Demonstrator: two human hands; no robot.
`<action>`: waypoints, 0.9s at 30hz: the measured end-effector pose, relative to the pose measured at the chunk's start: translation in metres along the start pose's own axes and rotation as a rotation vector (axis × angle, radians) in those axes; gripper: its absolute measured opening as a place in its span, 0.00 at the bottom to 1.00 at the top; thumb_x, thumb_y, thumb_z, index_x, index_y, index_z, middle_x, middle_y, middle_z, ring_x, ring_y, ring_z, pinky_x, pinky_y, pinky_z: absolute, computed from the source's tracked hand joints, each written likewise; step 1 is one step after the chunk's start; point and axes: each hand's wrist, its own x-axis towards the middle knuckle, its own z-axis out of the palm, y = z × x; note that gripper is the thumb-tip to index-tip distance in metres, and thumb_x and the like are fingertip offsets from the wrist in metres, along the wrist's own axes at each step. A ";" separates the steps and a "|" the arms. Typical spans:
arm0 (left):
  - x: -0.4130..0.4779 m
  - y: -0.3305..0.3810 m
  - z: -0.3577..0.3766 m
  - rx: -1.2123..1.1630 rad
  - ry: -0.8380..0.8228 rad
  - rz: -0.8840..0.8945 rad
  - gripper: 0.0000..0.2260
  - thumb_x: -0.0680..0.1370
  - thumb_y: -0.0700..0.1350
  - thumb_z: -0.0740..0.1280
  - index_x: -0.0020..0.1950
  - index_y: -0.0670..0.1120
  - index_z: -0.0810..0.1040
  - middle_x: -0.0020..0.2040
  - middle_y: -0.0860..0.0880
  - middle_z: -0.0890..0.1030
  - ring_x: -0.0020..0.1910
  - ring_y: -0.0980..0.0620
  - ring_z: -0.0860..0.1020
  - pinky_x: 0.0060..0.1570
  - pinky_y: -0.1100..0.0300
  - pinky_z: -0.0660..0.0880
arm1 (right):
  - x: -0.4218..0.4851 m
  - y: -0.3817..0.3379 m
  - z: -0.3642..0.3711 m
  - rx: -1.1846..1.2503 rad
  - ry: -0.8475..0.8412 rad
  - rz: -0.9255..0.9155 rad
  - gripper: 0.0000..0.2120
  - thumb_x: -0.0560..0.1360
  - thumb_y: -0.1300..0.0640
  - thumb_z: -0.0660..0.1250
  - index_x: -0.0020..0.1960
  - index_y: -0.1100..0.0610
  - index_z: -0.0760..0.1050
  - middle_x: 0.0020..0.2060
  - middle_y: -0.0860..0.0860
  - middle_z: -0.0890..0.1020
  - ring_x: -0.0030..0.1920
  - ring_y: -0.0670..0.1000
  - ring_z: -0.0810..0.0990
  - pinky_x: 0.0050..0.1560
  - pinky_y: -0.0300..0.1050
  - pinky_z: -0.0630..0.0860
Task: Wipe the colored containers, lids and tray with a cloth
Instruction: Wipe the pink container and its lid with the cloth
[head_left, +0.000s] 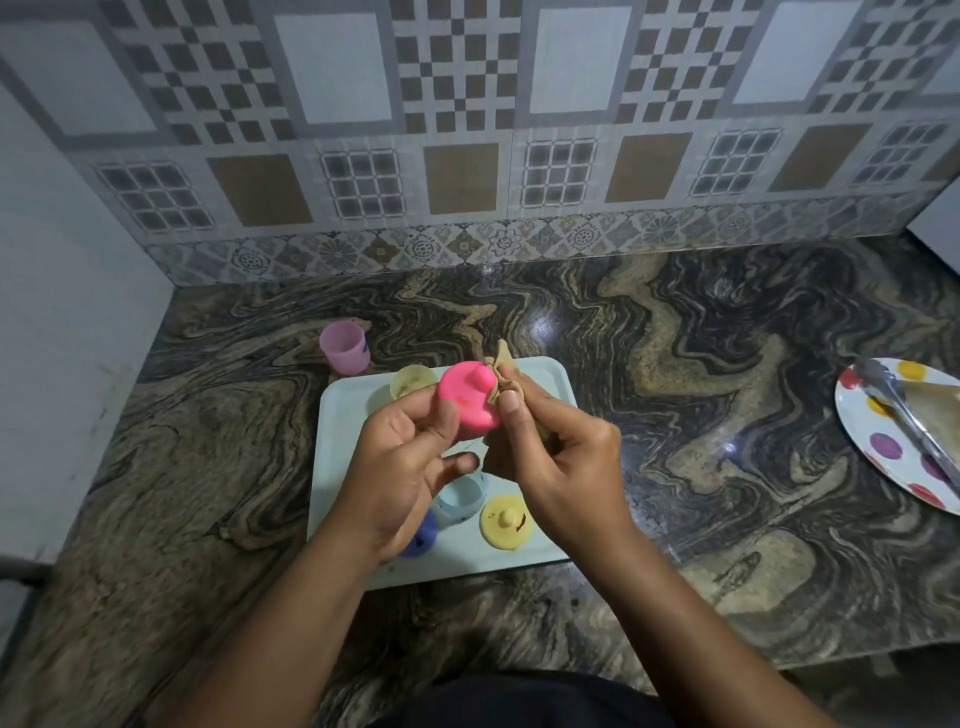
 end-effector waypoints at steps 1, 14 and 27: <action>0.001 0.001 -0.001 -0.016 -0.002 -0.011 0.10 0.80 0.45 0.65 0.56 0.43 0.83 0.51 0.42 0.83 0.46 0.53 0.80 0.35 0.62 0.73 | 0.001 0.001 0.000 0.019 -0.006 0.033 0.12 0.79 0.45 0.66 0.60 0.41 0.83 0.43 0.41 0.84 0.47 0.44 0.82 0.48 0.60 0.84; -0.001 -0.001 0.004 0.040 0.024 0.070 0.15 0.78 0.46 0.67 0.63 0.44 0.80 0.59 0.44 0.83 0.58 0.49 0.82 0.45 0.59 0.79 | -0.002 -0.003 0.001 -0.042 -0.008 -0.040 0.14 0.80 0.51 0.67 0.64 0.50 0.82 0.62 0.47 0.83 0.64 0.47 0.82 0.62 0.55 0.81; 0.002 -0.007 0.008 0.018 0.084 0.072 0.17 0.79 0.44 0.63 0.65 0.40 0.77 0.60 0.40 0.83 0.62 0.44 0.81 0.56 0.49 0.79 | 0.006 -0.002 0.003 0.043 -0.046 0.061 0.13 0.79 0.45 0.67 0.62 0.39 0.81 0.51 0.42 0.85 0.53 0.46 0.84 0.56 0.61 0.83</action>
